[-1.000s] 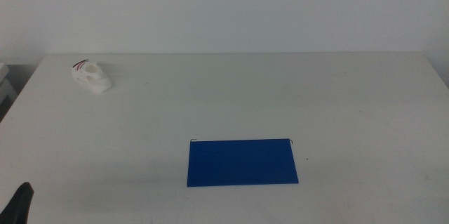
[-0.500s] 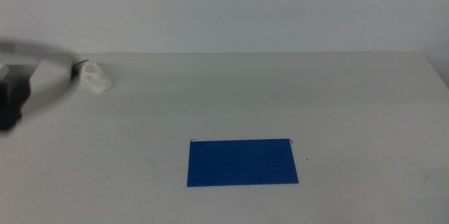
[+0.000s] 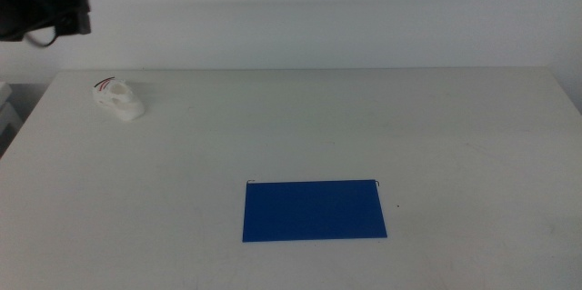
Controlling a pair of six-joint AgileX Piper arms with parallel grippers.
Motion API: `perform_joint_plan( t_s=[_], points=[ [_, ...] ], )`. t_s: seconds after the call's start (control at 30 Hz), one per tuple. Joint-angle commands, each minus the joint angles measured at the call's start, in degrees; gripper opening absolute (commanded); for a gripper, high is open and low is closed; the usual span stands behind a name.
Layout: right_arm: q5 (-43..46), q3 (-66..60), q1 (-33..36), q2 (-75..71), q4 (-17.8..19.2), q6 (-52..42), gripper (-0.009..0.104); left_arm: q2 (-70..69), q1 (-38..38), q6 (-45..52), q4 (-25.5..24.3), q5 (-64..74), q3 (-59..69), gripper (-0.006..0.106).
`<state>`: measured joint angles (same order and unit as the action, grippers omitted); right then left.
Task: Use one arm to grab the shoe from the table and place it on the mat.
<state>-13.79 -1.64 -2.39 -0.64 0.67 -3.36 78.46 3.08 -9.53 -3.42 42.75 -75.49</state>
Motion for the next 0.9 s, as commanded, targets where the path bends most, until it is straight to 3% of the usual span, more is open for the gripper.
perform_joint_plan(
  t_s=[0.0, 0.2, 0.37, 0.53, 0.87],
  points=[
    [4.18, -0.29, -0.10, 0.15, 0.46, -0.60, 0.078, 2.60, 0.07, -3.57, -1.96, 0.21, -6.23, 0.083],
    [4.18, -0.29, -0.10, 0.15, 0.46, -0.60, 0.078, 11.75, 0.07, -11.32, -10.21, 10.46, -17.88, 0.083],
    [4.18, -0.29, -0.10, 0.15, 0.46, -0.60, 0.078, 19.94, 0.07, -19.05, -14.06, 17.87, -28.10, 0.083],
    [4.18, -0.29, -0.10, 0.15, 0.46, -0.60, 0.078, 29.78, -0.13, -19.33, -15.07, 23.26, -38.75, 0.083],
    [4.18, -0.29, -0.10, 0.15, 0.46, -0.60, 0.078, 45.74, -3.14, -23.62, -10.64, 23.70, -54.93, 0.083]
  ],
)
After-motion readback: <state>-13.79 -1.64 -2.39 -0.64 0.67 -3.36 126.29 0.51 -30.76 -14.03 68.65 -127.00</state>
